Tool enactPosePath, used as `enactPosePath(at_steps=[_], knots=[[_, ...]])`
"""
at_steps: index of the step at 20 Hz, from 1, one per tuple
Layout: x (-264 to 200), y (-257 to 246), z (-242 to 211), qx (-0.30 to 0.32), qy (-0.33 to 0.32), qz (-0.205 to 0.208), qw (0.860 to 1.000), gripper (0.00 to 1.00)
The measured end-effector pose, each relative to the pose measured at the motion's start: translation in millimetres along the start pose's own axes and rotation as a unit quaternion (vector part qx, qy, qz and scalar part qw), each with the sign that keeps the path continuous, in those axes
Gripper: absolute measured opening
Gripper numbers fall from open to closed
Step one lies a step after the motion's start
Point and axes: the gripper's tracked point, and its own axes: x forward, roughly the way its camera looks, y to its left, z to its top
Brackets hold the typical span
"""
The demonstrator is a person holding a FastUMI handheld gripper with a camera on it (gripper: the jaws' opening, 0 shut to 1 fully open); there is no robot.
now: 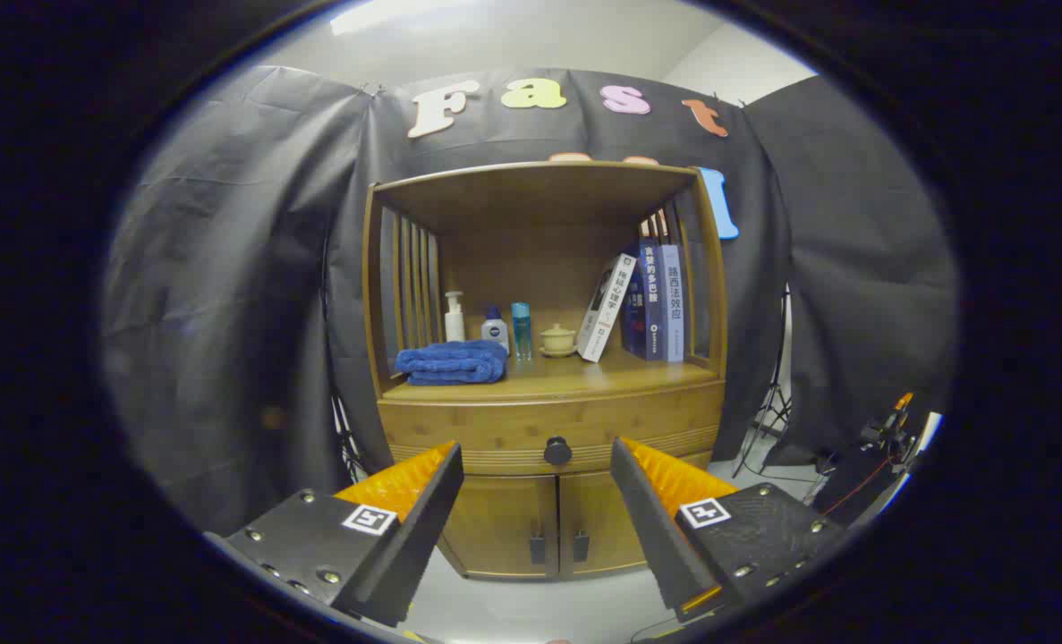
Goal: Pull open the drawer, take out the items inside it, and place them on the countertop above the cabinet.
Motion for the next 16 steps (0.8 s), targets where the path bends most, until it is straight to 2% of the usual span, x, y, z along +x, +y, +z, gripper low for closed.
enactPosePath(at_steps=[16], knots=[[8, -6, -18, -0.005, 0.011, -0.002, 1.000, 0.99]])
